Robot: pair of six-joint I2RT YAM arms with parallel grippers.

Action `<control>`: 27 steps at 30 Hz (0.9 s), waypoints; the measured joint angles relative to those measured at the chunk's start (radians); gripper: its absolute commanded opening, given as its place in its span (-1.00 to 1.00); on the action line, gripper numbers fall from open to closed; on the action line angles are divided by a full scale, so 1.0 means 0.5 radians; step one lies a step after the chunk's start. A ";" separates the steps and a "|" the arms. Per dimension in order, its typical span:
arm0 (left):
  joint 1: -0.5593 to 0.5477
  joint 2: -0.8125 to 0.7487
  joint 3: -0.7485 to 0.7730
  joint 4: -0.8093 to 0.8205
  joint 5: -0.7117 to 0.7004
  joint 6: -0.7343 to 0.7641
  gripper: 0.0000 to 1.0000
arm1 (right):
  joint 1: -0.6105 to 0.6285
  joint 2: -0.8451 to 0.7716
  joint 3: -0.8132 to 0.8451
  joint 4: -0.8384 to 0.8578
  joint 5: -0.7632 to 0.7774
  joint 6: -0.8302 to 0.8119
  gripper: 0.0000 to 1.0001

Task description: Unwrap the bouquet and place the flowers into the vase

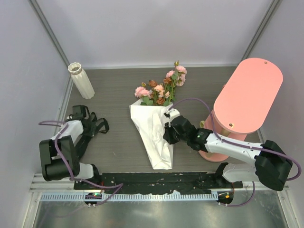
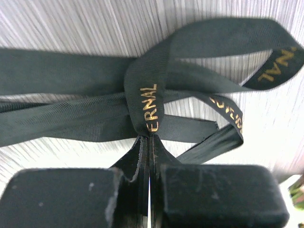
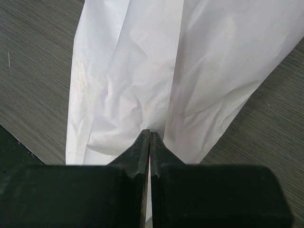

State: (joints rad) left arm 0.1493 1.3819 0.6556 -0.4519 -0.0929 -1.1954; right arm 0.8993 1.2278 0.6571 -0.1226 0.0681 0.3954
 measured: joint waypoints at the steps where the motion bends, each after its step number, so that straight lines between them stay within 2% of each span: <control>1: 0.081 0.019 0.012 0.018 0.002 0.005 -1.00 | 0.000 0.001 0.000 0.001 0.000 0.000 -0.87; 6: 0.461 0.094 0.069 0.054 0.009 0.011 -1.00 | 0.000 0.001 0.000 0.000 0.001 0.001 -0.86; 10: 0.752 0.144 0.070 0.152 0.143 0.001 -1.00 | 0.000 0.013 0.001 -0.002 0.000 0.000 -0.81; 14: 0.875 0.178 0.064 0.231 0.285 0.005 -0.99 | 0.000 0.042 0.008 -0.015 0.000 -0.002 -0.66; 16: 0.885 0.171 0.047 0.259 0.310 0.014 -0.91 | 0.000 0.050 0.021 -0.034 0.001 -0.007 -0.52; 17: 0.886 0.163 0.038 0.271 0.316 0.021 -0.83 | 0.000 0.050 0.030 -0.045 0.001 -0.011 -0.44; 18: 0.886 0.151 0.024 0.286 0.320 0.027 -0.64 | 0.000 0.050 0.043 -0.060 0.002 -0.015 -0.26; 19: 0.886 0.138 0.008 0.298 0.333 0.036 -0.49 | 0.000 0.050 0.056 -0.068 0.005 -0.019 -0.18; 20: 0.886 0.123 -0.008 0.307 0.352 0.034 -0.03 | 0.000 0.050 0.073 -0.078 0.014 -0.031 -0.11; 21: 0.886 0.097 -0.021 0.311 0.375 0.040 0.14 | 0.000 0.050 0.094 -0.083 0.023 -0.047 0.05; 23: 0.885 0.042 -0.028 0.309 0.408 0.060 0.48 | 0.000 0.050 0.127 -0.094 0.037 -0.065 0.18; 24: 0.885 0.015 -0.029 0.294 0.415 0.080 0.54 | 0.000 0.050 0.142 -0.099 0.041 -0.068 0.29; 27: 0.884 -0.066 -0.033 0.199 0.443 0.110 0.82 | 0.000 0.050 0.206 -0.122 0.047 -0.102 0.42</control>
State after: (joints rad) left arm 0.5915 1.3491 0.6392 -0.3523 0.1287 -1.1404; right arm 0.8993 1.2530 0.7601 -0.1837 0.0914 0.3443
